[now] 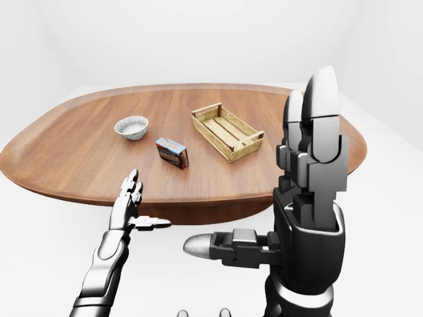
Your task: Pick up the chocolate pudding and put it in the tray.
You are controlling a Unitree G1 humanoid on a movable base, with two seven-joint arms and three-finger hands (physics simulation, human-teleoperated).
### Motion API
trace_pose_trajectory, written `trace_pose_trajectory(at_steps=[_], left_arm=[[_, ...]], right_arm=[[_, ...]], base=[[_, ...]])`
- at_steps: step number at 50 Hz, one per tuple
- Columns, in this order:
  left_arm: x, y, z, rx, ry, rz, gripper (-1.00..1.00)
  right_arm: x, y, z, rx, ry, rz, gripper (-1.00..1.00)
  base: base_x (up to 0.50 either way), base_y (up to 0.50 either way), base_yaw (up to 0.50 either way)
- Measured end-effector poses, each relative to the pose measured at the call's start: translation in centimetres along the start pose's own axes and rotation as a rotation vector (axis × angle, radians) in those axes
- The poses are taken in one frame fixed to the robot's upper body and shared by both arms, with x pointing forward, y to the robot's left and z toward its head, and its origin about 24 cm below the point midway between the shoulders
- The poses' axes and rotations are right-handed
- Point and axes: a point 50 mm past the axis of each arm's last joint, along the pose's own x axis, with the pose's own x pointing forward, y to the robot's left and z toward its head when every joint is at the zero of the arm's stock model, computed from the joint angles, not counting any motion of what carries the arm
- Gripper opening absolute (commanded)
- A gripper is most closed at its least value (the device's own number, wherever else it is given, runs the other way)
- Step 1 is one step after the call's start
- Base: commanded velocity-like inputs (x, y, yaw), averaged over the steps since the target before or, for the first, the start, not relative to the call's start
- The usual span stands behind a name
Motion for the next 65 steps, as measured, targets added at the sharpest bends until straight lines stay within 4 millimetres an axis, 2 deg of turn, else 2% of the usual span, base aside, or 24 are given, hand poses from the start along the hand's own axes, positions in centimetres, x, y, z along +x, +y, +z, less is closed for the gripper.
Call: trace_pose_trajectory(at_steps=[47,65], left_arm=[[0.1,0.02,-0.05,0.0,0.0,0.001,1.0],[0.09,0.04,-0.07,0.001,0.001,0.001,1.0]], right_arm=[[0.01,0.02,0.2,0.006,-0.016,0.004,1.0],[0.06,-0.04,0.05,0.023,-0.007,0.002,1.0]], base=[[0.0,0.19,0.0],[0.03,0.0,0.0]])
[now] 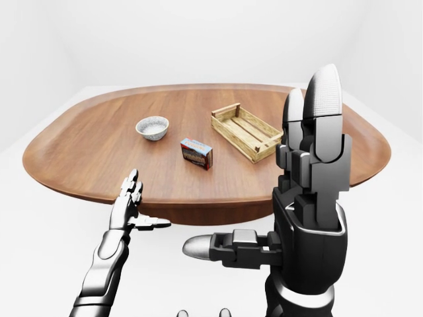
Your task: Pick up the chocolate pudding and put it in the tray.
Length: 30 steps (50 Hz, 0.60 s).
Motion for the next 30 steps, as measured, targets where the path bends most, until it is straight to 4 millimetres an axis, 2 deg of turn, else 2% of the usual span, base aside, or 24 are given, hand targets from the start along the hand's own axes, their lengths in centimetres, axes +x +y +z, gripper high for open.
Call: trace_pose_trajectory(at_steps=[30], left_arm=[[0.01,-0.02,0.02,0.0,-0.001,0.0,1.0]], right_arm=[[-0.03,0.06,-0.08,0.007,0.008,0.005,1.0]], base=[[0.19,0.0,0.0]])
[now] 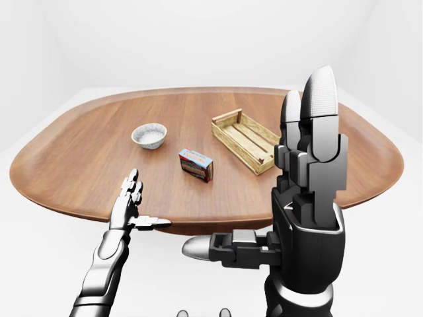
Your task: Pick up the chocolate pudding and put it in the tray.
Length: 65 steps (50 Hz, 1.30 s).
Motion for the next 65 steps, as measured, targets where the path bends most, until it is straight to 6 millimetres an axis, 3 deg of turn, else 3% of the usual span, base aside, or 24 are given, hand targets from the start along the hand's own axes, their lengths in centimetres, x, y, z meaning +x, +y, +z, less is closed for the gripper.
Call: trace_pose_trajectory(at_steps=[65], left_arm=[[0.13,0.04,0.02,0.003,0.002,0.008,1.0]], right_arm=[[0.19,0.02,-0.1,-0.001,0.007,0.0,1.0]], base=[[0.2,0.0,0.0]])
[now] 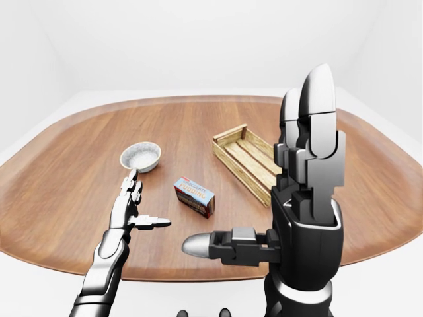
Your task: Pick up the chocolate pudding and put it in the tray.
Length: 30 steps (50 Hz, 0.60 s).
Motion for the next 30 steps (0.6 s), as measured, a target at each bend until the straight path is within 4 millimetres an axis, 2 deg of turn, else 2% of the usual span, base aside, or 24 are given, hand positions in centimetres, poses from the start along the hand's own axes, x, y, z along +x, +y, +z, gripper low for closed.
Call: trace_pose_trajectory(at_steps=[30], left_arm=[[-0.12,-0.06,-0.02,-0.002,-0.003,-0.005,1.0]], right_arm=[[-0.4,0.2,0.07,0.007,0.002,0.017,1.0]], base=[[0.2,0.0,0.0]])
